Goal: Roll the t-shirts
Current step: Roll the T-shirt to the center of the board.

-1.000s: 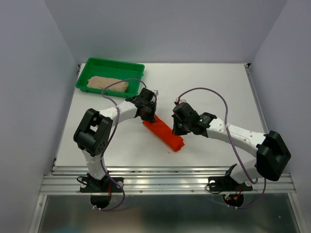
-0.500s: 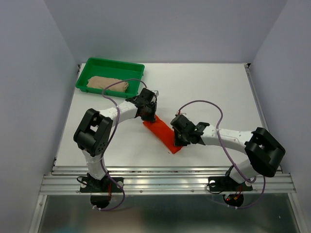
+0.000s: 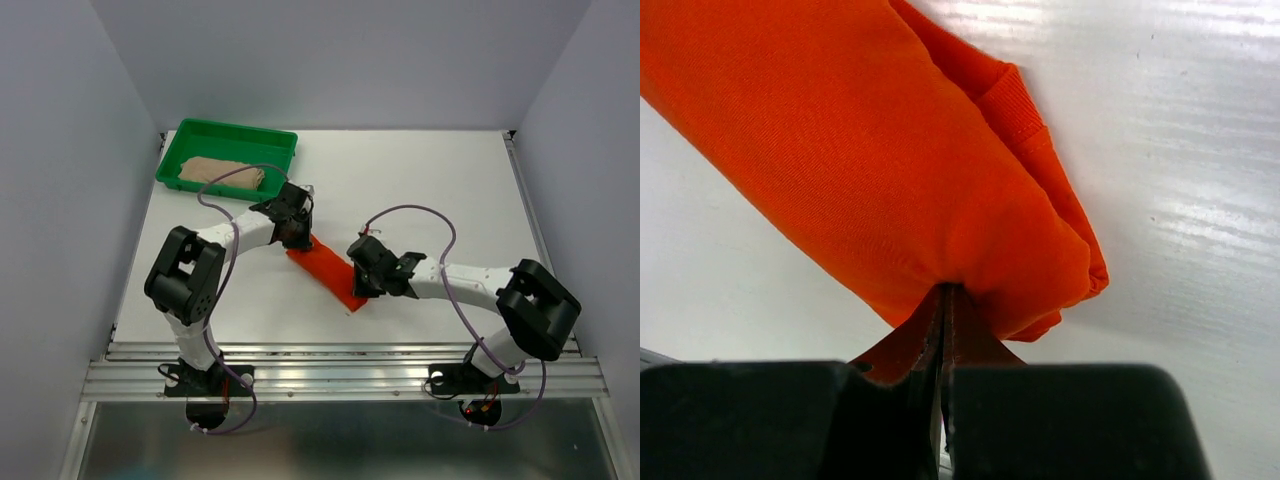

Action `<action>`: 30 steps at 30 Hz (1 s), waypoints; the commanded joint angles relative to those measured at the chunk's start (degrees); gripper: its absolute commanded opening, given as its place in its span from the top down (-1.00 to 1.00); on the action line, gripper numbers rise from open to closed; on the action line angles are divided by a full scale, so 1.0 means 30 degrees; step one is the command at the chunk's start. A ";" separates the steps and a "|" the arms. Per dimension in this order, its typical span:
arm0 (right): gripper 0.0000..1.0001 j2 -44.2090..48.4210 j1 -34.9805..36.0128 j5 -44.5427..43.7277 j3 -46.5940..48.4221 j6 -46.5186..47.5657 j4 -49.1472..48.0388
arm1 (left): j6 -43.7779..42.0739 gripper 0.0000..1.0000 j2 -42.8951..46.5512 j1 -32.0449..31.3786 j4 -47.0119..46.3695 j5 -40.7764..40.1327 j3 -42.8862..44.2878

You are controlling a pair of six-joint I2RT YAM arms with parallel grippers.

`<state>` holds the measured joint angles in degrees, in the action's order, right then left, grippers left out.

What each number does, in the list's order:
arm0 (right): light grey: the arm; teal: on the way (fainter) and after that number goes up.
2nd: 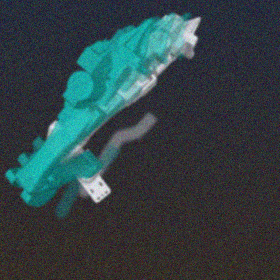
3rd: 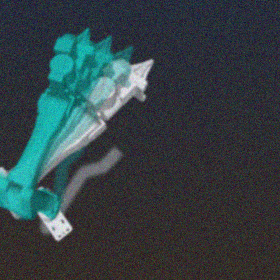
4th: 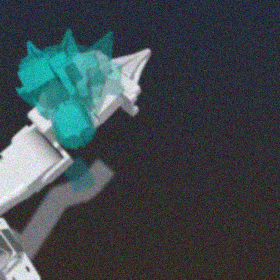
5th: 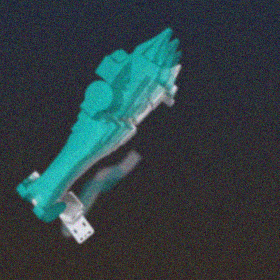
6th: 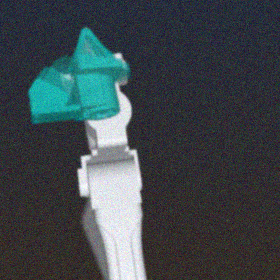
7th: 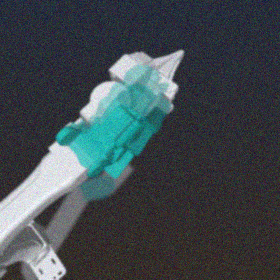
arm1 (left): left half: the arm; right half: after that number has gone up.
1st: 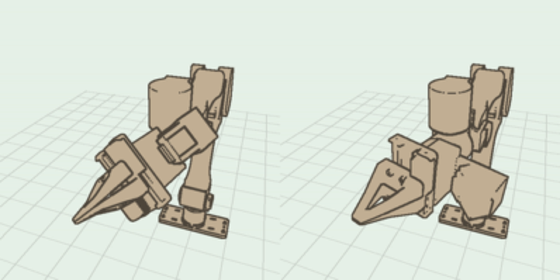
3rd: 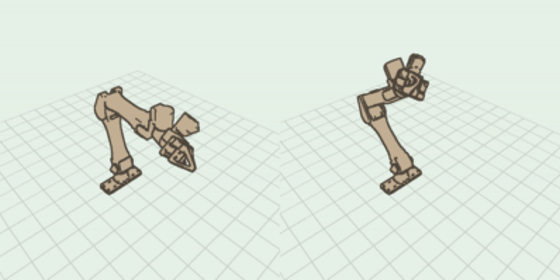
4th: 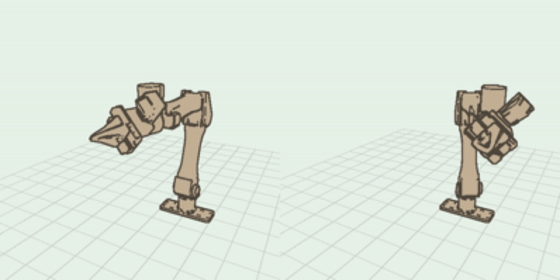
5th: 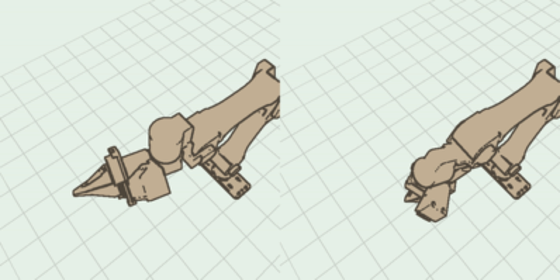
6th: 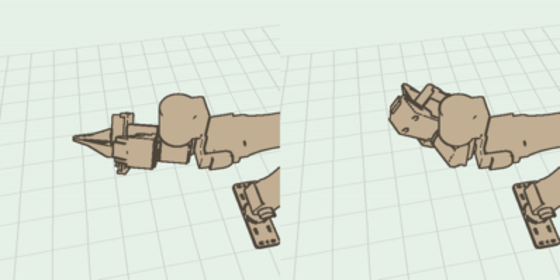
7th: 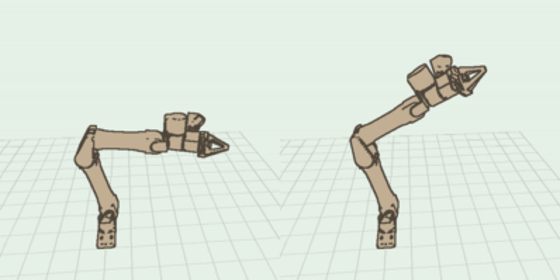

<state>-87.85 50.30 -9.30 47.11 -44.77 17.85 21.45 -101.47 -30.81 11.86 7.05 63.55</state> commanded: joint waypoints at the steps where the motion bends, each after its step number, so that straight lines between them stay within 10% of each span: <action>1: 0.99 -0.2267 -0.0010 -0.3109 -0.0472 0.1007 0.2986 | 0.0290 1.00 0.0776 0.0688 0.0471 -0.1031 -0.0616; 14: 0.98 -0.4056 -0.2735 -0.6479 0.2810 0.4083 0.3807 | 0.0554 1.00 0.2123 0.1128 0.0559 -0.0914 -0.1525; 30: 0.97 0.0456 -0.2735 -0.3641 0.5301 0.5316 0.4130 | 0.0144 1.00 0.4233 0.1187 0.2873 -0.1823 0.1785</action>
<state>-88.58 42.35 -22.55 59.61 -29.54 29.26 22.92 -92.53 -27.55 18.52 2.50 65.49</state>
